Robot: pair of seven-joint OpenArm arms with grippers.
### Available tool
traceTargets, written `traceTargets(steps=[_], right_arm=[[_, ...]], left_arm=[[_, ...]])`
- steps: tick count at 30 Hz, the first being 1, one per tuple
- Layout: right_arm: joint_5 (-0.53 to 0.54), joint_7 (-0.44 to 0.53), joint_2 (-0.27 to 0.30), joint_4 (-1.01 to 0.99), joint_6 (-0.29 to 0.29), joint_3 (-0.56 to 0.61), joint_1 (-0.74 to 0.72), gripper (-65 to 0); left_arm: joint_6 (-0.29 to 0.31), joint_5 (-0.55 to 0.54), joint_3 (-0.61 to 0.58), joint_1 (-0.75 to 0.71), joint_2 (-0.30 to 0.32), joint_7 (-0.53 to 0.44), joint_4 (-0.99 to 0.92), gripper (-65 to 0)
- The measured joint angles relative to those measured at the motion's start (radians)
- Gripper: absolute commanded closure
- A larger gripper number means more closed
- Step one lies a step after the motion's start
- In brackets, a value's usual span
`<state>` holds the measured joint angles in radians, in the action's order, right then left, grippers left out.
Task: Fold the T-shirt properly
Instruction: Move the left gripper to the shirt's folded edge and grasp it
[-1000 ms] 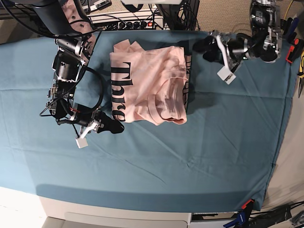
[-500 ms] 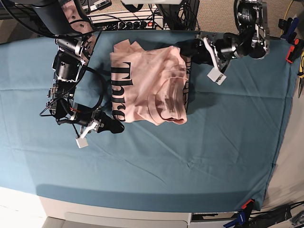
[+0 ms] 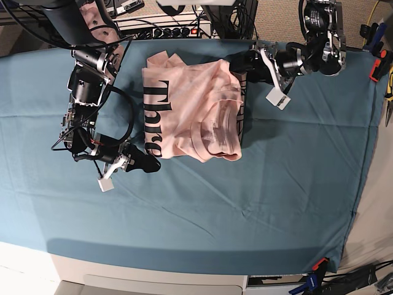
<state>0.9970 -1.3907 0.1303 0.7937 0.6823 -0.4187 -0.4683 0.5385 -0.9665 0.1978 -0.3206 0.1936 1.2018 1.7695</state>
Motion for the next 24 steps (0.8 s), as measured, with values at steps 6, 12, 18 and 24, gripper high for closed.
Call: traceTargets(steps=[6,12,18,24], right_arm=[[0.000,0.000,0.000,0.000,0.000,0.000,0.000,0.0],[0.000,0.000,0.000,0.000,0.000,0.000,0.000,0.0],[0.000,0.000,0.000,0.000,0.000,0.000,0.000,0.0],[0.000,0.000,0.000,0.000,0.000,0.000,0.000,0.0]], left_arm=[[0.000,-0.002,-0.021,0.000,0.001,-0.006,-0.001,-35.1],[0.000,0.020,-0.101,0.004,-0.011,-0.014,-0.001,-35.0],[-0.005,0.036,-0.118,0.020,-0.019,-0.014,-0.002,-35.0],[-0.004,0.051,-0.118,0.035,-0.019,-0.014,-0.002,-35.0]])
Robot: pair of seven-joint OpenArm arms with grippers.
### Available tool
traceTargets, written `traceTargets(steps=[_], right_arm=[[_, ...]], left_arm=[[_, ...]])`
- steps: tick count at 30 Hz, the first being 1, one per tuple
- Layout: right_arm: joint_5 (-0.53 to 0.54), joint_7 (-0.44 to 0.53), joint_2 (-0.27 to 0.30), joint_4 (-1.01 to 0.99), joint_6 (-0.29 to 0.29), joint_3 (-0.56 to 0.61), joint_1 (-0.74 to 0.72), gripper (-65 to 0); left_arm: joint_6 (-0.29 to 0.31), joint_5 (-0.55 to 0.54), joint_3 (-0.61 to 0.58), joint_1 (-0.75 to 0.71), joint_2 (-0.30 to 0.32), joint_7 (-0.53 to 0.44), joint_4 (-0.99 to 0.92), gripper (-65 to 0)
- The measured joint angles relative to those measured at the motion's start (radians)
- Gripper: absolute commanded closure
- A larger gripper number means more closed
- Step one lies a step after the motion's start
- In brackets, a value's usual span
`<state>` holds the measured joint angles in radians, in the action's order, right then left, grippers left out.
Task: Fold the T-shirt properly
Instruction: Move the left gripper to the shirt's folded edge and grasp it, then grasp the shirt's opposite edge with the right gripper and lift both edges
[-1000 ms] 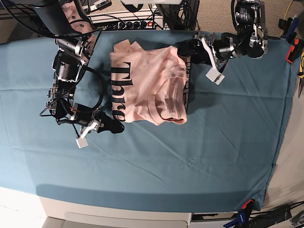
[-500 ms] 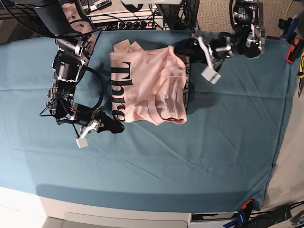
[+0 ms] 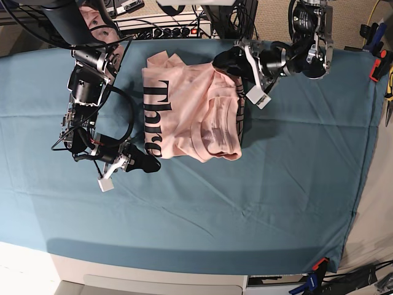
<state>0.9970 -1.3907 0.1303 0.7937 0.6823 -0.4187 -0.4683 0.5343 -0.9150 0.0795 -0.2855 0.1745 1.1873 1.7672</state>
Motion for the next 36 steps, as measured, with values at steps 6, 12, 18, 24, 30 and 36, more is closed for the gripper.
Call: traceTargets(steps=[6,12,18,24,30,36], right_arm=[[0.000,0.000,0.000,0.000,0.000,0.000,0.000,0.0],[0.000,0.000,0.000,0.000,0.000,0.000,0.000,0.0],[0.000,0.000,0.000,0.000,0.000,0.000,0.000,0.0],[0.000,0.000,0.000,0.000,0.015,0.000,0.000,0.0],[0.065,0.004,0.002,0.000,0.023,0.000,0.017,0.0],[0.116,0.015,0.000,0.049,0.030,0.000,0.066,0.0]], left_arm=[[-0.049,0.093,-0.001,0.013,-0.003,-0.052,0.005,-35.8],[-0.072,0.127,-0.001,0.020,-0.003,-0.079,0.007,-37.1],[-0.093,0.137,-0.001,0.020,-0.003,-0.084,0.007,-24.9],[-0.113,0.162,0.000,0.020,-0.002,-0.081,0.005,0.0],[-0.110,0.180,-0.001,0.043,-0.002,-0.063,0.004,0.0],[-0.112,0.212,-0.003,0.087,0.003,-0.055,0.001,0.0]])
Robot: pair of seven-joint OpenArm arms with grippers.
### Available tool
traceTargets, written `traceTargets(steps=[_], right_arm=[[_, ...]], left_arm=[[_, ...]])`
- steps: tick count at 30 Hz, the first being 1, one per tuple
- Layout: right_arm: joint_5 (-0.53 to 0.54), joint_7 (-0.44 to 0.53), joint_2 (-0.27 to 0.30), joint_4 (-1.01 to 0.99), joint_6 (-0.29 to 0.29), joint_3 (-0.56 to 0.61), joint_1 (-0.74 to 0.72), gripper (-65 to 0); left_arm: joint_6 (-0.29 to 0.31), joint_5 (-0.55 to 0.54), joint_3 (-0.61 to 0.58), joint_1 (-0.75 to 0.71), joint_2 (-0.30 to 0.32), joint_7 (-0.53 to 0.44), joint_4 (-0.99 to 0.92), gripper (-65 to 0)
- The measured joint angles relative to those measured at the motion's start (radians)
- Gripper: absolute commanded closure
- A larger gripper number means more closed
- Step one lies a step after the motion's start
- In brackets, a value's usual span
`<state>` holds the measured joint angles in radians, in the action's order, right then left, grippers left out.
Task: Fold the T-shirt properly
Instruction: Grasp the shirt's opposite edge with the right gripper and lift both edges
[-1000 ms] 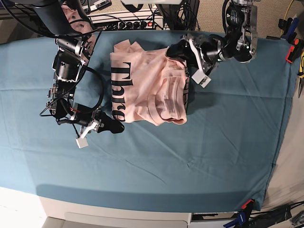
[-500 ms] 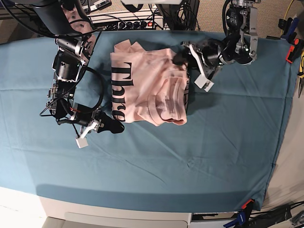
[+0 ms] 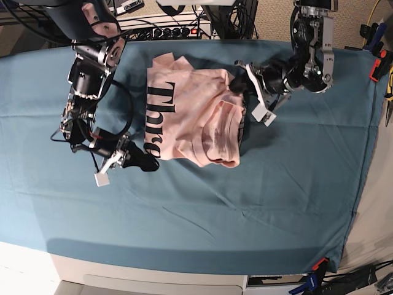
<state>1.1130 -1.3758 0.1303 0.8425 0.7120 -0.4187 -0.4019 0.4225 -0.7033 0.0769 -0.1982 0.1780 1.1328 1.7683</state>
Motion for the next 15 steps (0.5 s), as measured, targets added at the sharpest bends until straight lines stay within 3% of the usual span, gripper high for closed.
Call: traceTargets(steps=[6,15], right_arm=[[0.007,0.000,-0.003,0.135,-0.003,0.000,0.089,0.0],[-0.015,-0.015,-0.005,0.304,-0.008,0.001,0.203,0.0]], left_arm=[[-0.009,0.023,0.001,0.025,0.003,0.002,-0.002,0.0],[-0.032,0.068,0.001,0.084,0.077,-0.010,-0.003,0.0]])
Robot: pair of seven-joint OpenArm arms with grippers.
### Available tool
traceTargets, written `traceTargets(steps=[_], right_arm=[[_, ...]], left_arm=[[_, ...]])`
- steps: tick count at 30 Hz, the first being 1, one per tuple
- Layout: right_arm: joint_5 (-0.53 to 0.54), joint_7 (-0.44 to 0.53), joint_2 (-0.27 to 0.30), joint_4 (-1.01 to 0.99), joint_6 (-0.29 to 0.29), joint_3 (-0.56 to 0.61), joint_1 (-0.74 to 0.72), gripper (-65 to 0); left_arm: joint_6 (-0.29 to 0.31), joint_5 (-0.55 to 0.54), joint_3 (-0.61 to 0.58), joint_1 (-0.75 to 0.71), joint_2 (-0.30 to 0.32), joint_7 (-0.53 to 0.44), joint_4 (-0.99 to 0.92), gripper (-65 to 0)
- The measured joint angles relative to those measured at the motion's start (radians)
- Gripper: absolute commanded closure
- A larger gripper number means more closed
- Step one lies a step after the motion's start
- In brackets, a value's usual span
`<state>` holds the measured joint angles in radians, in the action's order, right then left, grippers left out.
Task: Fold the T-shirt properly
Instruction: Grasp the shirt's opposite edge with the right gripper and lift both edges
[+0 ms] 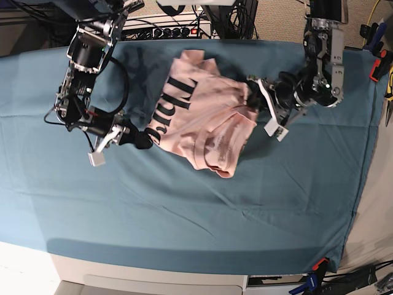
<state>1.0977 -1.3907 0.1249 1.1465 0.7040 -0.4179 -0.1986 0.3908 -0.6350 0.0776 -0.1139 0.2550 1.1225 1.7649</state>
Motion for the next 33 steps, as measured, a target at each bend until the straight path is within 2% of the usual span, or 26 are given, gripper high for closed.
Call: traceTargets(steps=[3,7,11,24,33], right_arm=[[0.012,0.004,-0.001,0.005,0.001,0.000,0.014,0.0],[0.095,0.015,0.000,0.007,0.005,-0.001,0.045,0.0],[0.124,0.023,0.003,0.011,0.006,0.013,0.063,0.0],[0.139,0.054,0.019,0.021,0.016,0.344,0.074,0.0],[0.152,0.065,0.019,0.027,0.017,0.393,0.084,0.0]], left_arm=[[-0.003,0.007,0.000,0.022,0.008,-0.010,-0.009,0.0],[-0.002,0.002,0.000,0.066,0.009,-0.012,-0.063,0.0],[-0.002,-0.012,-0.001,0.106,0.009,-0.012,-0.109,0.0],[-0.006,-0.004,-0.001,0.179,0.011,-0.018,-0.130,0.0],[-0.010,0.068,-0.119,0.235,0.014,-0.043,-0.132,0.0]])
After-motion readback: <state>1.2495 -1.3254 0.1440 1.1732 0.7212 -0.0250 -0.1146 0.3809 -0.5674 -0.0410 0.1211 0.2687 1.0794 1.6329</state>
